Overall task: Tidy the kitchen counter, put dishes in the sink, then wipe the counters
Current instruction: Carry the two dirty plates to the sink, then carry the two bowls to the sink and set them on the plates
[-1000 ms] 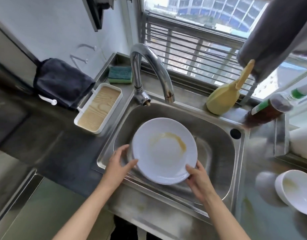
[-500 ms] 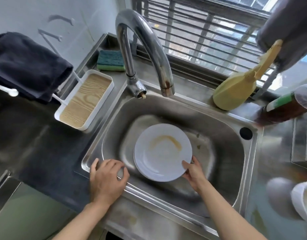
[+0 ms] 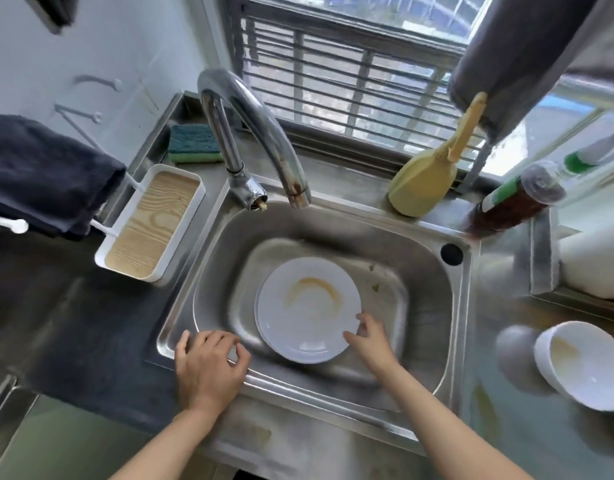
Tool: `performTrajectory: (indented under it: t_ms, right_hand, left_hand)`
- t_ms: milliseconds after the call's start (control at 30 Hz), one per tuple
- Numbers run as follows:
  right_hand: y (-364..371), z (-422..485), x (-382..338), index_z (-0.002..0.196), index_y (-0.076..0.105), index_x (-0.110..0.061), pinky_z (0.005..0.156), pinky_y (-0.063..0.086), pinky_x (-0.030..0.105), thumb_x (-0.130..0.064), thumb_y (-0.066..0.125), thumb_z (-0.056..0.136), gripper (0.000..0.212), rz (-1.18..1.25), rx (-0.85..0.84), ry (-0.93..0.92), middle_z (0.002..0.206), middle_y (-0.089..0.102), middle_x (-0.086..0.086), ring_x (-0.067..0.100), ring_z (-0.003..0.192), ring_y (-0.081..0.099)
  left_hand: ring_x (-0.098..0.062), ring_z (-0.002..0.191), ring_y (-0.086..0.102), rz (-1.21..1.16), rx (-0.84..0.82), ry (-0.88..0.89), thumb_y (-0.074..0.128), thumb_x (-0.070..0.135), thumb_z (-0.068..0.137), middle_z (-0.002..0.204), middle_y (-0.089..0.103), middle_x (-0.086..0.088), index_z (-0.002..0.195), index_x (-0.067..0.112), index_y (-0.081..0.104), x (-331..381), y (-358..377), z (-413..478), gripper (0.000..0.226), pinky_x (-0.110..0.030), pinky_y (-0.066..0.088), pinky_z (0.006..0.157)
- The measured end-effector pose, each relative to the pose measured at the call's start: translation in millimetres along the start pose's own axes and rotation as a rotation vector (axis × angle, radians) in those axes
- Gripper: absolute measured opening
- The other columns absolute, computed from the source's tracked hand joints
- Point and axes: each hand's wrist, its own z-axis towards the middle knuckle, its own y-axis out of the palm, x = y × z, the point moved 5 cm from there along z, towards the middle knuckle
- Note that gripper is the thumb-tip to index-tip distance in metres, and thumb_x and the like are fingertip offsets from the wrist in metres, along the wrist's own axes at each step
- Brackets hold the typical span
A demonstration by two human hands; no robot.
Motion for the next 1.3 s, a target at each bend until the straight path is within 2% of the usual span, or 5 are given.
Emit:
performTrajectory:
  t_ms: [133, 400, 600, 833, 1300]
  right_hand:
    - [-13.0, -55.5, -9.1, 0.121, 0.05, -0.013, 0.06, 0.039, 0.008, -0.011, 0.061, 0.087, 0.035, 0.201, 0.036, -0.04, 0.108, 0.053, 0.004, 0.009, 0.084, 0.052]
    - [-78.2, -161.0, 40.9, 0.095, 0.061, -0.024, 0.071, 0.045, 0.015, -0.002, 0.061, 0.084, 0.024, 0.403, 0.284, -0.051, 0.093, 0.063, -0.001, 0.01, 0.078, 0.056]
    - [-154.8, -202.1, 112.0, 0.089, 0.061, -0.021, 0.053, 0.045, 0.017, -0.005, 0.059, 0.088, 0.016, 0.573, 0.56, 0.074, 0.087, 0.064, 0.005, 0.015, 0.07, 0.061]
    - [-224.1, -210.4, 177.8, 0.109, 0.053, -0.007, 0.056, 0.044, 0.026, -0.004, 0.055, 0.09, 0.02, 0.867, 0.672, 0.164, 0.094, 0.063, 0.014, 0.019, 0.068, 0.061]
    - [-292.5, -190.8, 211.8, 0.132, 0.031, -0.034, 0.048, 0.051, 0.025, -0.027, 0.055, 0.092, 0.047, 1.298, 0.37, 0.128, 0.101, 0.068, 0.021, 0.024, 0.065, 0.069]
  left_hand:
    - [-0.022, 0.08, 0.062, -0.021, -0.074, -0.003, 0.036, 0.04, 0.076, 0.077, 0.07, 0.004, 0.073, 0.02, 0.072, 1.2, -2.7, -0.8, 0.041, -0.05, 0.032, 0.098]
    - [-0.021, 0.127, 0.042, -0.112, -0.322, -0.072, 0.051, 0.038, 0.089, 0.118, 0.063, -0.004, 0.115, 0.025, 0.062, 21.2, 2.4, -3.7, 0.032, -0.052, 0.005, 0.108]
    - [-0.024, 0.086, 0.064, -1.001, -0.589, -0.115, 0.064, 0.026, 0.084, 0.104, 0.065, -0.018, 0.109, 0.023, 0.055, 142.6, -3.0, -45.6, 0.028, -0.036, 0.046, 0.08]
    - [-0.007, 0.059, 0.065, -1.095, -0.817, -0.029, 0.055, 0.013, 0.091, 0.082, 0.067, -0.011, 0.12, 0.007, 0.048, 288.2, 6.6, -87.8, 0.031, -0.016, 0.048, 0.055]
    - [-0.027, 0.088, 0.066, -1.345, -0.928, -0.455, 0.06, 0.028, 0.088, 0.105, 0.062, -0.014, 0.14, 0.046, 0.013, 428.9, 75.4, -135.7, 0.072, -0.042, 0.05, 0.082]
